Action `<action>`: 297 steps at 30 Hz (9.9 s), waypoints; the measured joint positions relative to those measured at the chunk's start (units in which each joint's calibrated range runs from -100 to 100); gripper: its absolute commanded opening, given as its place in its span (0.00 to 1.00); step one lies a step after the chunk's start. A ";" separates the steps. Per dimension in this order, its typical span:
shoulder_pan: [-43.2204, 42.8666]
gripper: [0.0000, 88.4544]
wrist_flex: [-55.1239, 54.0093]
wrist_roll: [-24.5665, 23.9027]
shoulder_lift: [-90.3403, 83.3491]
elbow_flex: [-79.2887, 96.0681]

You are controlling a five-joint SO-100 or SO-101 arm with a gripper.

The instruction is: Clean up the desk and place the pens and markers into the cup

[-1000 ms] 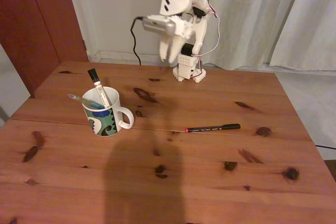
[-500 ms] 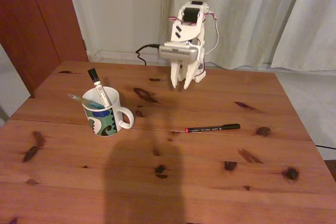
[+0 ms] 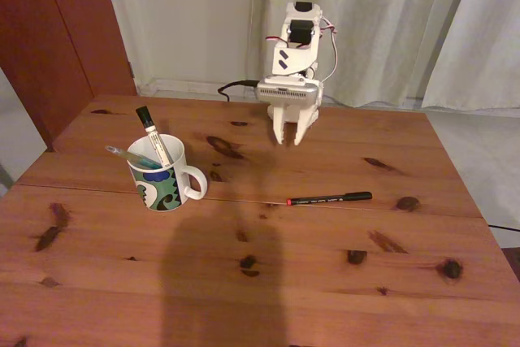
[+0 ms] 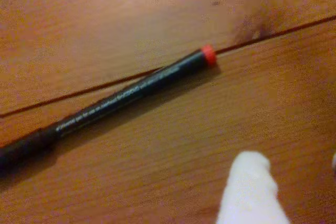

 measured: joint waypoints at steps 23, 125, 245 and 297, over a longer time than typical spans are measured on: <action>-1.32 0.13 -10.12 1.47 0.00 8.58; 6.38 0.01 -2.32 -20.17 51.36 -45.35; -7.11 0.01 -6.06 -33.85 63.56 -41.36; 33.59 0.01 -13.02 2.69 19.83 -31.85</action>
